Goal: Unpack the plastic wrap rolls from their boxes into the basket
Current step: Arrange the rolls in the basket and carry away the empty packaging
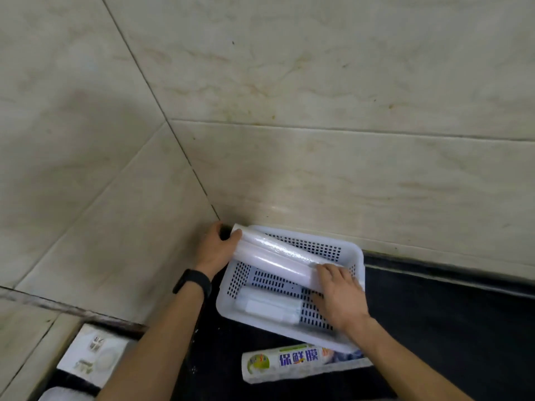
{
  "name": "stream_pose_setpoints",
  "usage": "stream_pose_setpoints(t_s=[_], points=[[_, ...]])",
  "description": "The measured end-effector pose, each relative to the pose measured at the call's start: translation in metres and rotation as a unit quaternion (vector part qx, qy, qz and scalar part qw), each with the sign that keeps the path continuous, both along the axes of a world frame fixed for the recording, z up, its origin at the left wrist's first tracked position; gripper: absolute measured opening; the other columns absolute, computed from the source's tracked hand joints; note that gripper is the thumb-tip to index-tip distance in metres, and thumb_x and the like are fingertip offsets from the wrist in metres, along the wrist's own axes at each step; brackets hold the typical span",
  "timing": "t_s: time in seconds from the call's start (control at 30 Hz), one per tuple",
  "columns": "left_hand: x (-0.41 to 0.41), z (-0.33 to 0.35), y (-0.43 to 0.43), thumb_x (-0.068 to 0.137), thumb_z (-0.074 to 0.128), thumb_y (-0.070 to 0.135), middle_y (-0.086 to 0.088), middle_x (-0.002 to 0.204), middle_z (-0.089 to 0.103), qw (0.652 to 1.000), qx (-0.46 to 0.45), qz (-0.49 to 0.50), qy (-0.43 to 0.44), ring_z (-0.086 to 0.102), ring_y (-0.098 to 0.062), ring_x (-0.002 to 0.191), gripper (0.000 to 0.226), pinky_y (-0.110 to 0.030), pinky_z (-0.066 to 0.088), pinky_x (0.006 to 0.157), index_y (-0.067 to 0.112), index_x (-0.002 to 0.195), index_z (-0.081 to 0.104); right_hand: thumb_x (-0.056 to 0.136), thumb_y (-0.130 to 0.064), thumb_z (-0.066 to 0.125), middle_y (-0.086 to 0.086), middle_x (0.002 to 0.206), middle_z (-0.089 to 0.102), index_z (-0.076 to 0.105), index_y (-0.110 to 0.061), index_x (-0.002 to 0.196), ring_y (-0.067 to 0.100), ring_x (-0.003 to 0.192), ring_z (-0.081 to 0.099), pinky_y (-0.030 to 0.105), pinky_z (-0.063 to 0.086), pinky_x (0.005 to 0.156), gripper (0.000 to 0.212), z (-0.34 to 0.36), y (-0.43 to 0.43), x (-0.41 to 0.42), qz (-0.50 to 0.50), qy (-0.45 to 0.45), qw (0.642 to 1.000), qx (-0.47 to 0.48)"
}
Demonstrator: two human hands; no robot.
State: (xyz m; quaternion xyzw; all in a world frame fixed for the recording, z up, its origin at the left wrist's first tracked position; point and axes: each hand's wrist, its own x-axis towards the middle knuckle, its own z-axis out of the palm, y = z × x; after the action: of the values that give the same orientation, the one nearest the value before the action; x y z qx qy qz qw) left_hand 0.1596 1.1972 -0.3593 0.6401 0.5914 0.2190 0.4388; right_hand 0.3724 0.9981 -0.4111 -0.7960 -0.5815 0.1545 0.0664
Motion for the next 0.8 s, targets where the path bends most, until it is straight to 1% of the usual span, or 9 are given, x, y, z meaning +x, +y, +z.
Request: stream_pose_setpoints(t_s=[0.1,0.2,0.27,0.37,0.47,0.5,0.6,0.7,0.8], points=[[0.008,-0.011,0.021,0.095,0.056,0.041,-0.004,0.120,0.064,0.998,-0.051,-0.007,0.040,0.060,-0.022,0.105,0.036,-0.040,0.050,0.093,0.018,0.122,0.058,0.093,-0.028,0.057,0.003,0.144,0.045,0.034,-0.023,0.146,0.029,0.127,0.047,0.048,0.040,0.109,0.057,-0.006,0.007,-0.003,0.008,-0.016,0.999,-0.040],[0.014,-0.017,0.029,0.099,0.051,0.033,-0.006,0.133,0.059,0.996,-0.046,-0.025,0.066,0.055,-0.019,0.107,0.039,-0.028,0.041,0.089,0.017,0.133,0.057,0.091,-0.018,0.059,0.003,0.142,0.045,0.031,-0.025,0.145,0.029,0.124,0.049,0.049,0.047,0.103,0.061,-0.007,0.009,-0.002,0.006,-0.022,0.999,-0.044],[0.015,-0.019,0.031,0.099,0.051,0.027,-0.005,0.139,0.056,0.997,-0.048,-0.015,0.063,0.054,-0.022,0.118,0.041,-0.026,0.037,0.091,0.016,0.139,0.054,0.091,-0.016,0.059,0.004,0.141,0.045,0.030,-0.024,0.145,0.030,0.122,0.050,0.046,0.051,0.097,0.062,-0.007,0.010,-0.003,0.009,-0.031,0.998,-0.048],[0.012,-0.020,0.030,0.097,0.054,0.023,-0.004,0.137,0.056,0.997,-0.069,0.003,0.039,0.054,-0.017,0.110,0.042,-0.027,0.040,0.090,0.018,0.139,0.054,0.090,-0.009,0.057,0.008,0.145,0.039,0.027,-0.018,0.148,0.032,0.123,0.047,0.044,0.052,0.094,0.067,-0.008,0.011,-0.003,0.023,-0.045,0.997,-0.066],[0.006,-0.021,0.032,0.094,0.062,0.022,-0.006,0.130,0.060,0.991,-0.128,0.032,-0.029,0.059,-0.013,0.095,0.041,-0.026,0.047,0.077,0.017,0.135,0.057,0.090,-0.006,0.055,0.008,0.152,0.031,0.020,-0.016,0.154,0.033,0.129,0.041,0.044,0.047,0.103,0.074,-0.006,0.008,0.002,0.048,-0.018,0.996,-0.071],[0.002,-0.021,0.033,0.094,0.063,0.020,-0.008,0.129,0.060,0.985,-0.155,0.038,-0.059,0.061,-0.016,0.098,0.042,-0.029,0.050,0.078,0.016,0.135,0.056,0.091,-0.007,0.056,0.007,0.153,0.030,0.019,-0.017,0.155,0.032,0.130,0.040,0.043,0.047,0.105,0.074,-0.004,0.006,0.006,0.058,-0.009,0.996,-0.066],[-0.006,-0.022,0.031,0.096,0.062,0.017,-0.010,0.129,0.061,0.971,-0.202,0.054,-0.115,0.059,-0.027,0.115,0.044,-0.043,0.048,0.101,0.013,0.138,0.054,0.095,-0.014,0.057,0.006,0.152,0.032,0.023,-0.017,0.154,0.030,0.133,0.039,0.041,0.043,0.109,0.068,0.003,-0.001,0.017,0.077,0.009,0.996,-0.038],[-0.008,-0.018,0.023,0.098,0.058,0.017,-0.002,0.106,0.068,0.970,-0.197,0.053,-0.128,0.061,-0.020,0.099,0.037,-0.040,0.049,0.099,0.010,0.134,0.057,0.099,-0.021,0.055,0.008,0.154,0.036,0.031,-0.014,0.153,0.029,0.134,0.039,0.041,0.041,0.112,0.060,0.014,-0.003,0.025,0.072,0.039,0.997,0.001],[-0.008,-0.014,0.013,0.099,0.055,0.008,-0.014,0.125,0.064,0.964,-0.200,0.052,-0.168,0.062,-0.023,0.106,0.039,-0.032,0.051,0.091,0.002,0.138,0.053,0.098,-0.020,0.056,0.010,0.148,0.043,0.036,-0.012,0.151,0.032,0.126,0.046,0.045,0.045,0.106,0.057,0.027,0.010,0.032,0.061,0.047,0.996,0.047]])
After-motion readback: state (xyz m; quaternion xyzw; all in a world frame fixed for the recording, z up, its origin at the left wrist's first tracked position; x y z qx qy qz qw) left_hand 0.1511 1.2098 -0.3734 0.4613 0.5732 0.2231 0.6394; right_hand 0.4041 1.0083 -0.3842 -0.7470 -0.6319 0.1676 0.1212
